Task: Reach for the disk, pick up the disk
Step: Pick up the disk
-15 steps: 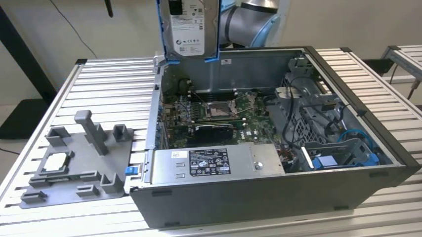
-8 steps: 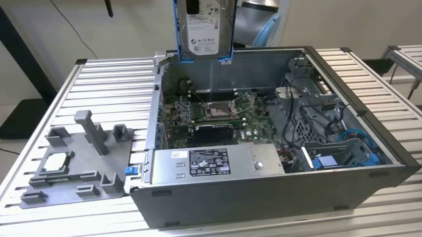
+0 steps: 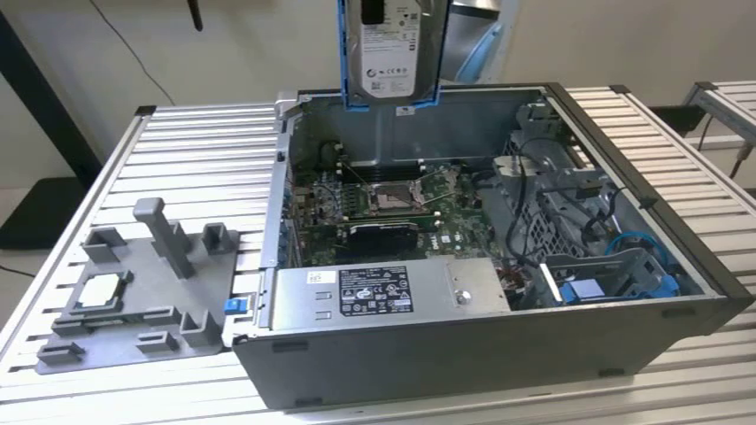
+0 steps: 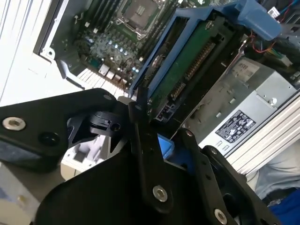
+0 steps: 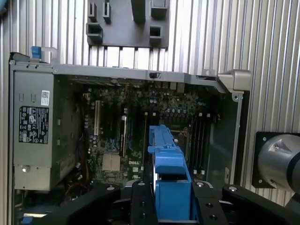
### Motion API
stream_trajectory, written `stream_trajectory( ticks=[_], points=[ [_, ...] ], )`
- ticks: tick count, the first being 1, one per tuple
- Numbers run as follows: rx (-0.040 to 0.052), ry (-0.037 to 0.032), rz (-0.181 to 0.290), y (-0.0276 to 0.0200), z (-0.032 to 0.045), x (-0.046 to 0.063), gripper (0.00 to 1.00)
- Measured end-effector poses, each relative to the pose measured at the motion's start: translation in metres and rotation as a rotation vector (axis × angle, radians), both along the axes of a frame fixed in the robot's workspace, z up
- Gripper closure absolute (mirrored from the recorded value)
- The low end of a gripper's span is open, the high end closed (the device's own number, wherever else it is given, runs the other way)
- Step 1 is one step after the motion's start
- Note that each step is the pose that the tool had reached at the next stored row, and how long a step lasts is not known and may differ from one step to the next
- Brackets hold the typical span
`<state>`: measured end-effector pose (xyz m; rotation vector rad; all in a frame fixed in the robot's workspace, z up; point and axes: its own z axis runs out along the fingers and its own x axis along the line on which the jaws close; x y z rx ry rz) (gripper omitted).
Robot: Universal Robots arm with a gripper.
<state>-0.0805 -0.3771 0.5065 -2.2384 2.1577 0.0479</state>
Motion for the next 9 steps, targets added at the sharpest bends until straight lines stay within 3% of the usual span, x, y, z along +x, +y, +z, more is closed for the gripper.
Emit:
stream_trajectory(
  ticks=[9],
  points=[
    [0.0000,0.0000,0.004,0.0000,0.0000,0.029,1.00]
  ],
)
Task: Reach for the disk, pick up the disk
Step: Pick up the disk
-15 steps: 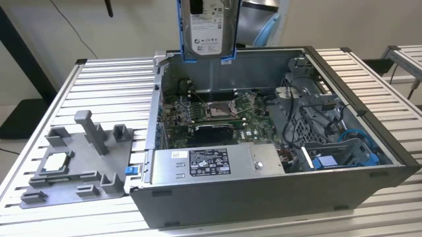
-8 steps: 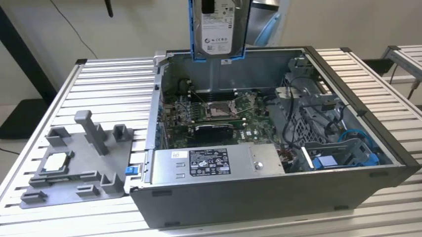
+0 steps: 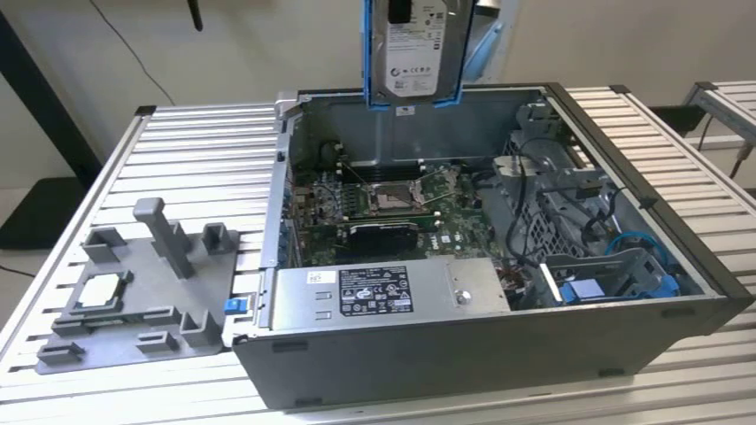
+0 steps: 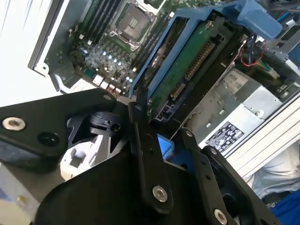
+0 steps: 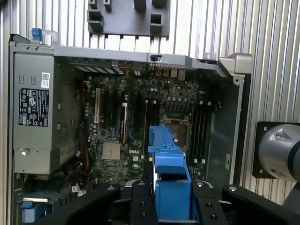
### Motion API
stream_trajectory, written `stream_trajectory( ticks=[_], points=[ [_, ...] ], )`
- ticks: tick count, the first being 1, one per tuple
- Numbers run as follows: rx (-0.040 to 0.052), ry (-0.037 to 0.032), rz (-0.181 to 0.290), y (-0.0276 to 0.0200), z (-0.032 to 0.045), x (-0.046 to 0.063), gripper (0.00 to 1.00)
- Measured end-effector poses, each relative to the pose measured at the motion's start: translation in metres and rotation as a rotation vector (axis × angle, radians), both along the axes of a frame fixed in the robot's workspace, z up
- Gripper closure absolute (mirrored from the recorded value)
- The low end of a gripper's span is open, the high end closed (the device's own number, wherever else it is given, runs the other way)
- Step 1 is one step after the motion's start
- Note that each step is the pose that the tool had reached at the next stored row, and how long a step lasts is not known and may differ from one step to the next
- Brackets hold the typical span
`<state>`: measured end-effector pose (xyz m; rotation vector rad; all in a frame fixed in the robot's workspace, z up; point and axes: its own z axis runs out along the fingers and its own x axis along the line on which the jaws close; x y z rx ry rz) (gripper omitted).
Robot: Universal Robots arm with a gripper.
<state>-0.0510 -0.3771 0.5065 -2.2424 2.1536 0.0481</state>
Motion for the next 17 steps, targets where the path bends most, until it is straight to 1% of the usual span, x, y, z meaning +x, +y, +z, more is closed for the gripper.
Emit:
stream_trajectory(
  ticks=[4,17],
  points=[
    [-0.0001,0.0001,0.002,0.0000,0.0000,0.014,1.00],
    [0.0000,0.0000,0.006,0.0000,0.0000,0.056,1.00]
  ],
)
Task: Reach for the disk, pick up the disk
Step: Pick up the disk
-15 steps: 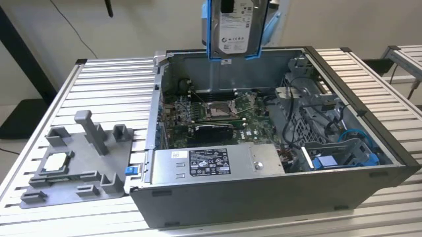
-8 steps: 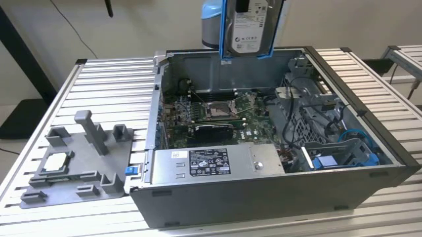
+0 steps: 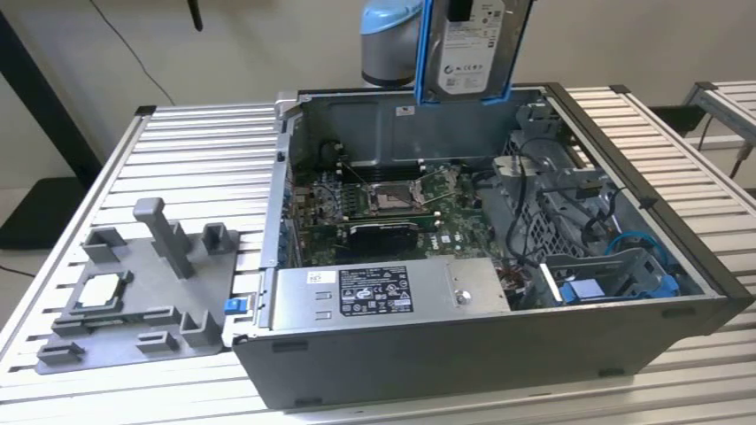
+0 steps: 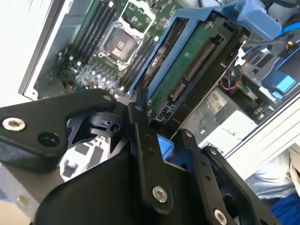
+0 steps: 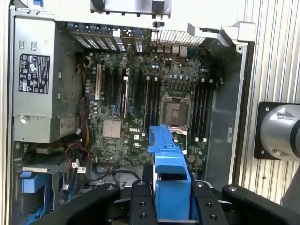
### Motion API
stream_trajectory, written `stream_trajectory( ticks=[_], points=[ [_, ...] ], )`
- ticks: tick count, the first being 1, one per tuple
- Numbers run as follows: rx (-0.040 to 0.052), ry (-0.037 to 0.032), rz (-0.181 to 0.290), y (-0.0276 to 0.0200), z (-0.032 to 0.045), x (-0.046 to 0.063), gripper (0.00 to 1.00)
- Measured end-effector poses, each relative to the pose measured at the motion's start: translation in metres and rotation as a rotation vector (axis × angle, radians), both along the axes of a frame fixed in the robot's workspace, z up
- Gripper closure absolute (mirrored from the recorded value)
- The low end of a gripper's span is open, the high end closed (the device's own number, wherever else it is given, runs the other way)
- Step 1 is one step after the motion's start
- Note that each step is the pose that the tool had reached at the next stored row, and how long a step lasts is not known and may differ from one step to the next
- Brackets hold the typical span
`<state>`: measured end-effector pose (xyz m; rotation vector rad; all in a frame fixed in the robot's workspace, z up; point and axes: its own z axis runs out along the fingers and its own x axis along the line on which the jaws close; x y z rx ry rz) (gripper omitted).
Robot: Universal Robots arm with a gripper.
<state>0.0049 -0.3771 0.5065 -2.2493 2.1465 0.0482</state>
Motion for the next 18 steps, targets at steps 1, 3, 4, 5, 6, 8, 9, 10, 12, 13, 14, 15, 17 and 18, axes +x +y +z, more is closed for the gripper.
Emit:
stream_trajectory(
  ticks=[1,3,4,5,6,8,9,10,12,13,14,15,17,18],
  points=[
    [0.0000,0.0000,0.000,0.0000,0.0000,0.003,1.00],
    [0.0000,0.0000,0.000,0.0000,0.0000,0.010,1.00],
    [-0.0001,0.0000,0.000,0.0000,0.0000,0.013,1.00],
    [-0.0001,0.0000,0.001,0.0000,0.0000,0.016,1.00],
    [0.0000,0.0000,0.000,0.0000,0.0000,0.020,1.00],
    [0.0000,0.0000,0.001,0.0000,0.0000,0.027,1.00],
    [0.0000,0.0000,0.001,0.0000,0.0000,0.031,1.00],
    [0.0000,0.0000,0.000,0.0000,0.0000,0.035,1.00],
    [0.0000,0.0000,0.000,0.0000,-0.0001,0.042,1.00],
    [-0.0001,0.0000,0.000,0.0000,-0.0002,0.046,1.00],
    [0.0000,0.0000,0.000,0.0000,-0.0003,0.049,1.00],
    [0.0000,0.0000,0.000,0.0000,-0.0003,0.053,1.00],
    [0.0000,0.0000,0.000,0.0000,-0.0004,0.060,1.00],
    [0.0000,0.0000,0.000,0.0000,-0.0004,0.063,1.00]
  ],
)
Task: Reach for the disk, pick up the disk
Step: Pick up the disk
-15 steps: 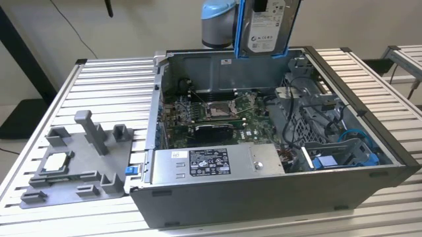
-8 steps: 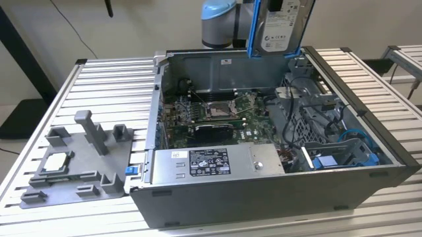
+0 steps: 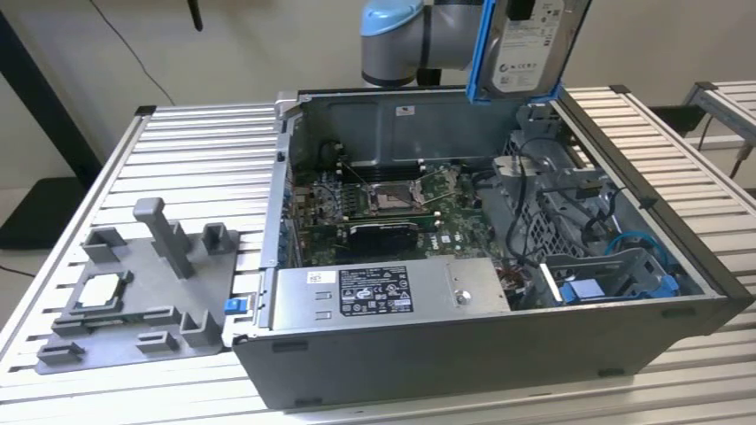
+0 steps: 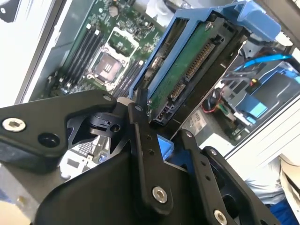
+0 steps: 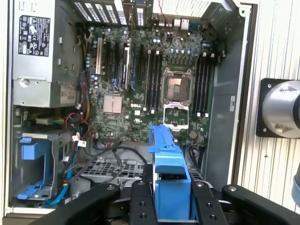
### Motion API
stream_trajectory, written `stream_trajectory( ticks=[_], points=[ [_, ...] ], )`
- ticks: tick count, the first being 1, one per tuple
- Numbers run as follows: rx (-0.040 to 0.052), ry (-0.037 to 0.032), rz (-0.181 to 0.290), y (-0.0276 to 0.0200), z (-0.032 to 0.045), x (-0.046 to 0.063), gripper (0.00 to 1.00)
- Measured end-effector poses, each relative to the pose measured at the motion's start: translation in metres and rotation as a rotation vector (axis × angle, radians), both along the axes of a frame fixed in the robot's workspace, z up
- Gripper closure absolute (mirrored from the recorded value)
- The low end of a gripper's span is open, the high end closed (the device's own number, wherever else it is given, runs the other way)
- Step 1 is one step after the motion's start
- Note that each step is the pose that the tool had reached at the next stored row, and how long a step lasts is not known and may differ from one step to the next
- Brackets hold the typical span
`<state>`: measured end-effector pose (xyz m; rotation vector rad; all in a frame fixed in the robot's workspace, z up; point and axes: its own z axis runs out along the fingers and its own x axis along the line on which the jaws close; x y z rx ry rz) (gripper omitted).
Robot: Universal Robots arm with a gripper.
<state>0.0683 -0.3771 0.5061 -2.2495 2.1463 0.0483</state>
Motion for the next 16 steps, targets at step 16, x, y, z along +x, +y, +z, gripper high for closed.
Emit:
stream_trajectory(
  ticks=[16],
  points=[
    [0.0000,0.0001,-0.001,0.0000,-0.0001,0.037,1.00]
  ],
)
